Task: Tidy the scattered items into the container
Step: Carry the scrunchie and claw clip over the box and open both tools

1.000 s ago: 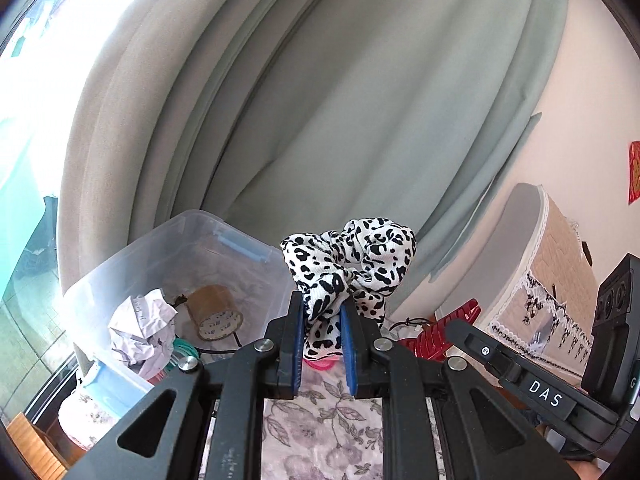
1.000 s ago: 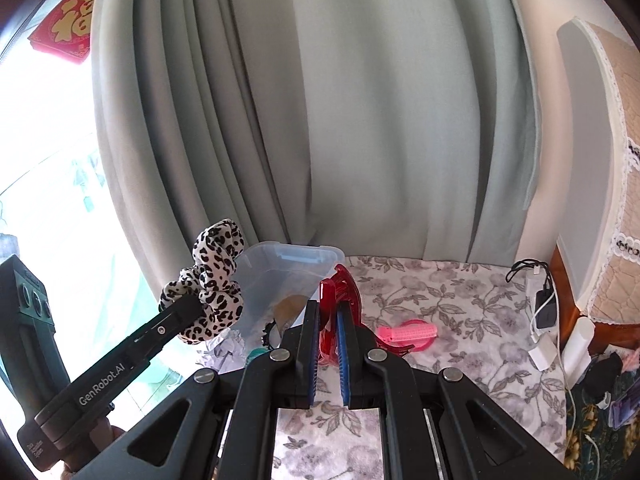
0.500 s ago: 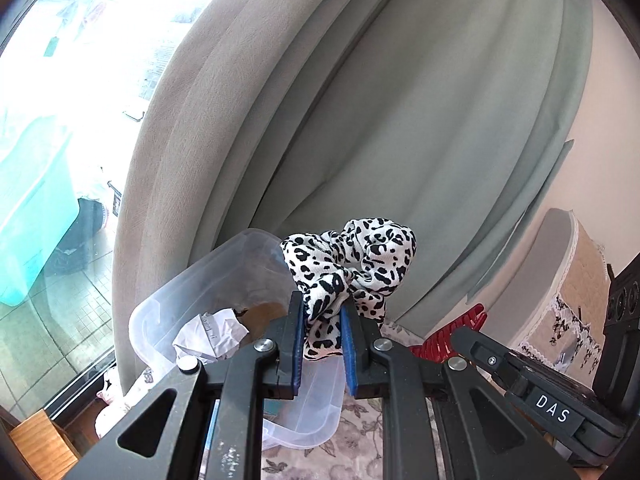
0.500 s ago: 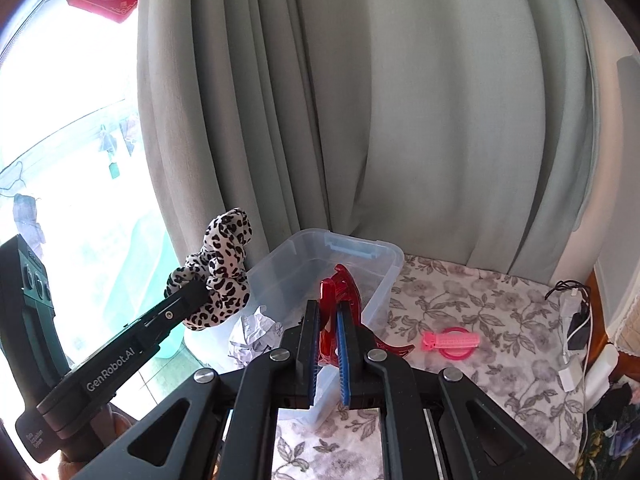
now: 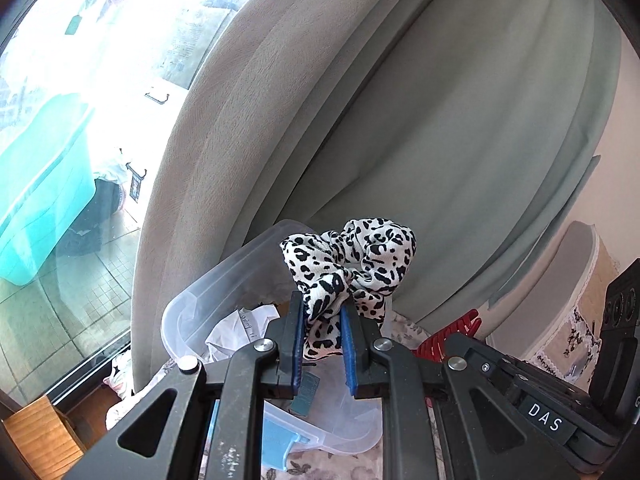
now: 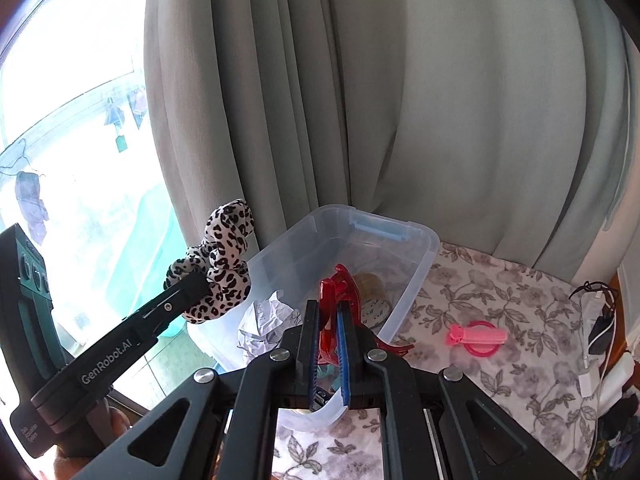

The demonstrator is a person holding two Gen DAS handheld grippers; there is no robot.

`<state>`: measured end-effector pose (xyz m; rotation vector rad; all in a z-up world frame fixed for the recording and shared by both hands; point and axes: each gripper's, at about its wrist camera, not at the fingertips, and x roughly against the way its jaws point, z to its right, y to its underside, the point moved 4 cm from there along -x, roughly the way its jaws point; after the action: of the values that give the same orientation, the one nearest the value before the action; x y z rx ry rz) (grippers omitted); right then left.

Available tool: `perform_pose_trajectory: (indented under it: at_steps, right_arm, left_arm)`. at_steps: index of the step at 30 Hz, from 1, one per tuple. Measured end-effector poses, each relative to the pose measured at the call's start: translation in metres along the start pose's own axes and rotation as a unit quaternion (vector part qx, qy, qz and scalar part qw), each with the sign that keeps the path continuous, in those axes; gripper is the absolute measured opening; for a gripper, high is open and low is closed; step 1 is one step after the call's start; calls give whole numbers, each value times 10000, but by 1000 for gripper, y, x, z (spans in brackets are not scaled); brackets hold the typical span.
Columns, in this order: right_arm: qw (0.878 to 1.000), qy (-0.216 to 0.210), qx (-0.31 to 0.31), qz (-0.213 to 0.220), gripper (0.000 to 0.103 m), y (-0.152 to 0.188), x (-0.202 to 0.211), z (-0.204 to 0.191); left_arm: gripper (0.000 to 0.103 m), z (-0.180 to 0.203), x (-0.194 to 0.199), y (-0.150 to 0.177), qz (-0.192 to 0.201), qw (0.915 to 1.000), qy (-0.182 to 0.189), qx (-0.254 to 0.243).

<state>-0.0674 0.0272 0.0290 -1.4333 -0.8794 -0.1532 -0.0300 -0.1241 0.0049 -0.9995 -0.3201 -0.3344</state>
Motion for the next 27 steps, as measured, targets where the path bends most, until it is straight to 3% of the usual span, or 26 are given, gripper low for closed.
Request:
perform_pose_trajectory:
  at_steps: [17, 27]
  right_arm:
    - [9994, -75, 81, -333, 9, 5, -34, -9]
    - [9996, -149, 82, -236, 9, -3, -36, -13]
  left_arm:
    - [17, -15, -14, 5, -197, 9997, -78, 141]
    - [17, -16, -17, 10, -146, 9998, -120, 98]
